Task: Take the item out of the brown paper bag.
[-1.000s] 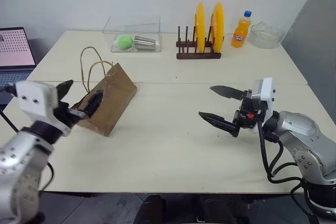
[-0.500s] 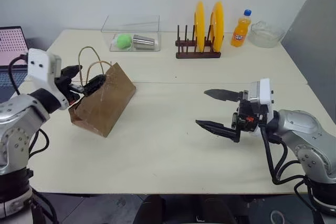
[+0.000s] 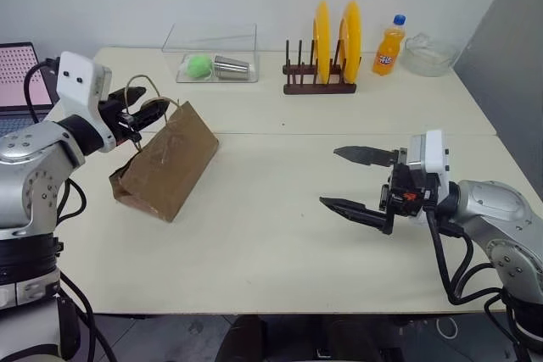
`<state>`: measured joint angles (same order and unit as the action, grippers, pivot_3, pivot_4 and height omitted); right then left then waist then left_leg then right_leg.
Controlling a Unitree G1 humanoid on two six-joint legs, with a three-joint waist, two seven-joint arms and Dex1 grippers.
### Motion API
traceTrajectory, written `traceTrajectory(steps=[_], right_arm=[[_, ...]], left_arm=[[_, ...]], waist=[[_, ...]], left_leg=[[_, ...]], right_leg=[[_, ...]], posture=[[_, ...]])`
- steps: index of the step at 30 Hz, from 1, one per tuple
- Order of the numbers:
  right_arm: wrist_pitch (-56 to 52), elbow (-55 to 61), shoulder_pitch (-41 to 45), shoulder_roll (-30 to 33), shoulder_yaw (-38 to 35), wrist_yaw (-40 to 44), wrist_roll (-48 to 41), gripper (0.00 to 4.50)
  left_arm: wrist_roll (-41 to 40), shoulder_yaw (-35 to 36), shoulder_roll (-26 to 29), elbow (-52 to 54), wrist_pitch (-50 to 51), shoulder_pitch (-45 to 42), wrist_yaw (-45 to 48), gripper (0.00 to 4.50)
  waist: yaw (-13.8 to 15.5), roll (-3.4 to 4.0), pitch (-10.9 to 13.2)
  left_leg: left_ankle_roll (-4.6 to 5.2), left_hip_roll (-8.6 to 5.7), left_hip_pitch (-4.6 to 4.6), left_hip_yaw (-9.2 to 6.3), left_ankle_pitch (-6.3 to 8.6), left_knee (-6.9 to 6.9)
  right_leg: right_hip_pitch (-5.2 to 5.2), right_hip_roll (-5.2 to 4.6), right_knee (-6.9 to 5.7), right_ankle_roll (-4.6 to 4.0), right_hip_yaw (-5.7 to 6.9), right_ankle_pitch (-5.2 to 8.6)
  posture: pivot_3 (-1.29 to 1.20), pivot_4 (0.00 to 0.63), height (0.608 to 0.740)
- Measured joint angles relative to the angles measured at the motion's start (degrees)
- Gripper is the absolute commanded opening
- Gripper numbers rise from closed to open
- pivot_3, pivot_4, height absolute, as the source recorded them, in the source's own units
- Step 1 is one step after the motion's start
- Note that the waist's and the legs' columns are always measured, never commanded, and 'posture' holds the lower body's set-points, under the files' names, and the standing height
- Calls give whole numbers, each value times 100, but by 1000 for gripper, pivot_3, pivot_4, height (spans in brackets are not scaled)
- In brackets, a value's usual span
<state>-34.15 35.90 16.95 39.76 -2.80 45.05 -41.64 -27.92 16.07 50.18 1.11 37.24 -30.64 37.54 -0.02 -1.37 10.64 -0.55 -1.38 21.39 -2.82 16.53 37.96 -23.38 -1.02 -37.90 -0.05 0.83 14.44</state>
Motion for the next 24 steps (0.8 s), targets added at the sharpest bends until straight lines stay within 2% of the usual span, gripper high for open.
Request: traceTrajectory(steps=[5, 8, 12, 18, 24], right_arm=[[-11, 16, 0, 16, -2, -44, 0, 4500], [-18, 36, 0, 23, -3, -65, -1, 4500], [-49, 79, -1, 59, -41, -112, -8, 4500], [-163, 237, -73, 211, -130, -130, -90, 4500], [-301, 446, -271, 314, -342, -173, -297, 4500]], left_arm=[[93, -67, 0, -164, -19, -97, 115, 89], [135, -85, 0, -200, -35, -156, 231, 36], [171, -346, 154, -649, -129, -652, 803, 36], [424, -1061, 247, -1692, -651, -1932, 2027, 36], [936, -1698, -105, -2925, -1403, -3120, 2918, 36]], waist=[[0, 0, 0], [0, 0, 0], [-1, -1, 0], [8, -3, 2], [1, -5, 3]], left_leg=[[-1, 0, 17, -2, 0, 2], [0, 0, 18, -1, 0, 2], [0, -1, 29, -6, -1, 9], [0, -7, 42, -7, -2, 15], [0, -7, 53, -5, -2, 19]], right_leg=[[-17, 0, -2, -8, 2, -5], [-17, -1, -1, -23, 2, -14], [-24, 0, -5, -23, 11, -14], [-29, -1, -4, -23, 14, -15], [-39, -1, -9, -25, 15, -16]], posture=[[0, 150, 740], [0, 150, 740], [0, 150, 740], [0, 150, 740], [0, 150, 740]])
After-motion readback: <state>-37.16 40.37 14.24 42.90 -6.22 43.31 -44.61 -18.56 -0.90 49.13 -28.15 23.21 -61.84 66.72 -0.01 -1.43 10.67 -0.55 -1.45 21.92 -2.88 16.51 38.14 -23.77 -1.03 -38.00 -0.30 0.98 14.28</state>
